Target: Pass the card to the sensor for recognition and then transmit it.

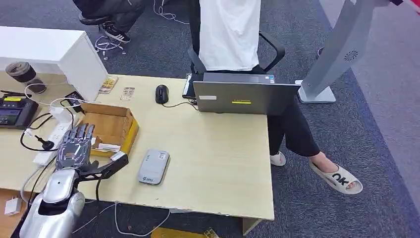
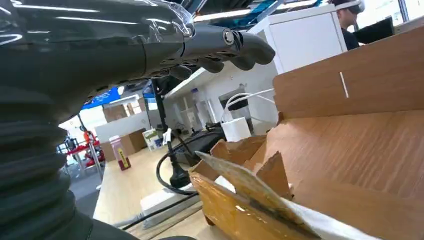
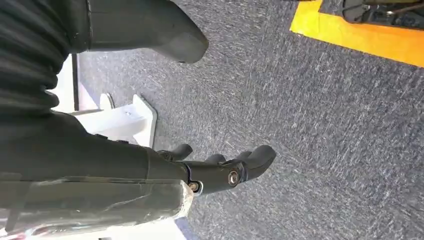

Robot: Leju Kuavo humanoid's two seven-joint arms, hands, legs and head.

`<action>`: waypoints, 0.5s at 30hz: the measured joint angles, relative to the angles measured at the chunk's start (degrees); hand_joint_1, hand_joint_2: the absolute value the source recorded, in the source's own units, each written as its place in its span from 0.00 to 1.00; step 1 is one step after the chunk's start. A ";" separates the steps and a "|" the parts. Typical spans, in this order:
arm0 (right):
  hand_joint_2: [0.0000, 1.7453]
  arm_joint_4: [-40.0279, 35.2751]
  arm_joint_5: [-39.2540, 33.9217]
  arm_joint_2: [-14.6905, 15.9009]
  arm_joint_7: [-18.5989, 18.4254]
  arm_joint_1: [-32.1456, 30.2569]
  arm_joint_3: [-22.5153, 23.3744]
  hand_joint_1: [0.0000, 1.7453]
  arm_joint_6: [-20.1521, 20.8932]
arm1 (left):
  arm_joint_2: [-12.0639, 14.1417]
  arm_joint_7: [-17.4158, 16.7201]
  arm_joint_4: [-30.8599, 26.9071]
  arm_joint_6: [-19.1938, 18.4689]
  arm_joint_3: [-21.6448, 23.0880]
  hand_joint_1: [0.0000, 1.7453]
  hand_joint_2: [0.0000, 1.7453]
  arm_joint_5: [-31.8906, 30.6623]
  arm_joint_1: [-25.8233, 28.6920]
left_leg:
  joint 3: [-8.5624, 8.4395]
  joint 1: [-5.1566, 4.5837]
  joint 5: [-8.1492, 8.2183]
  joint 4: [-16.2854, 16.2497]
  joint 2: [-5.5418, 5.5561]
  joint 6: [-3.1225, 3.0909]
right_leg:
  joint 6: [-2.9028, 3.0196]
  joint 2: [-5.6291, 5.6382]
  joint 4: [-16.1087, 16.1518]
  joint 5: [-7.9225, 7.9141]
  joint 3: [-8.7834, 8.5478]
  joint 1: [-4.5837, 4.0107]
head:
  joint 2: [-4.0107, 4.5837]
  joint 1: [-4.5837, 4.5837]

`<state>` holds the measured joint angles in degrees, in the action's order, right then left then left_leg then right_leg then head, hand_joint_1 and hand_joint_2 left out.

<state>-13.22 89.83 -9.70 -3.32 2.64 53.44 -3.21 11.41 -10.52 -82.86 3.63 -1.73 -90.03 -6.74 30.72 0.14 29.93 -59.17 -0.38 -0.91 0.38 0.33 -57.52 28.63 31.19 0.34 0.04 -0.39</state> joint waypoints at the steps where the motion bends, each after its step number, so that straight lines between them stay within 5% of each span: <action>1: 1.00 0.02 0.00 0.04 -0.02 -0.02 -0.11 0.00 -0.02 | -0.11 0.22 0.13 0.04 -0.11 0.00 1.00 0.02 -0.21 | 0.00 0.00 0.00 0.00 0.00 0.00 | 0.00 0.00 0.00 0.00 0.00 0.00 | 0.00 -0.02; 15: 1.00 0.02 0.00 0.28 -0.02 -0.01 -0.52 0.00 0.00 | -0.85 0.11 1.20 0.46 -1.12 0.00 1.00 0.00 -1.21 | 0.01 0.01 0.00 0.00 0.01 0.00 | 0.00 0.00 0.00 0.00 0.00 0.00 | 0.00 -0.02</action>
<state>-13.20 89.83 -9.42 -3.34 2.64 52.92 -3.21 10.56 -10.40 -81.66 4.09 -2.84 -90.03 -7.95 30.72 0.15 29.93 -59.17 -0.37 -0.91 0.38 0.33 -57.52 28.63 31.19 0.34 0.04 -0.42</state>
